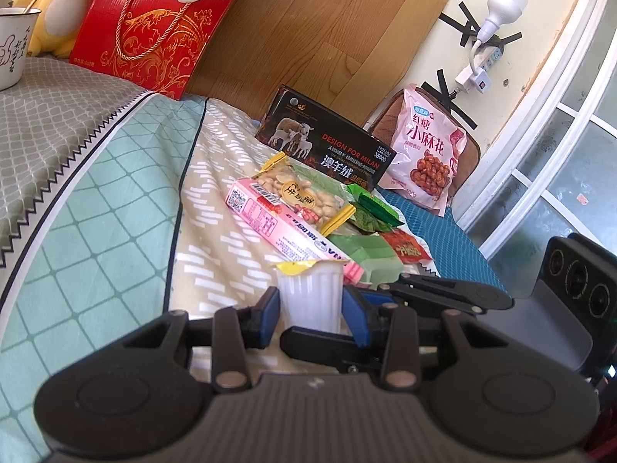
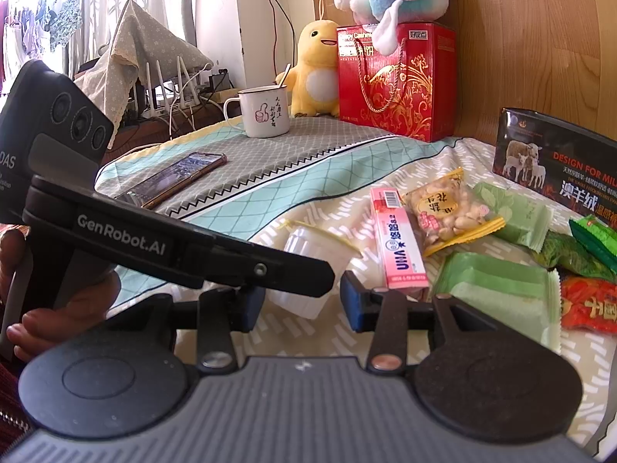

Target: Organize snacks

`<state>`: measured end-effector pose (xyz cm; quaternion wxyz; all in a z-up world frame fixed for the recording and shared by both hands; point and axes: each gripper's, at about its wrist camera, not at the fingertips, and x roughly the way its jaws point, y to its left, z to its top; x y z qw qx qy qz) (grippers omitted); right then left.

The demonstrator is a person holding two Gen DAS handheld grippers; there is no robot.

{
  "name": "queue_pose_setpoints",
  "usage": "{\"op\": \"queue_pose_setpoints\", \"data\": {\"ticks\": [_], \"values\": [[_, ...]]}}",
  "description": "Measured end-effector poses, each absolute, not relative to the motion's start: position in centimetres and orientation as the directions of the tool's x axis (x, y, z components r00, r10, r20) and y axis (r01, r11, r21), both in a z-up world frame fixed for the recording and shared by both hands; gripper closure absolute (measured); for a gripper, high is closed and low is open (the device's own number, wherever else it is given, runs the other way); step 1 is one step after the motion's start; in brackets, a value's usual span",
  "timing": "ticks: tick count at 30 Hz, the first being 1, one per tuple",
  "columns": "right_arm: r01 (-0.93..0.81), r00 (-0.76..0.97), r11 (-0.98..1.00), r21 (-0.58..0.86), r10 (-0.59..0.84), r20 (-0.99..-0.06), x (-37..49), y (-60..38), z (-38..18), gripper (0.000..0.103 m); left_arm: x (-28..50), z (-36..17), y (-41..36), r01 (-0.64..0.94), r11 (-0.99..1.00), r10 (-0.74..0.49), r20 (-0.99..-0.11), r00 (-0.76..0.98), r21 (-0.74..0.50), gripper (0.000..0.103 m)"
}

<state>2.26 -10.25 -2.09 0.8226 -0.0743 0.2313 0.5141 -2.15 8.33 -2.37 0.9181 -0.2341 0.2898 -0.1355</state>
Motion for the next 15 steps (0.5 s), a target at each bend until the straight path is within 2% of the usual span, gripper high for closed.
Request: {"op": "queue_pose_setpoints", "data": {"ticks": [15], "values": [[-0.880, 0.363, 0.458, 0.126, 0.819, -0.444, 2.37, -10.51, -2.04, 0.057, -2.03, -2.11, 8.14, 0.113, 0.857, -0.381, -0.471, 0.796, -0.502, 0.068]]}}
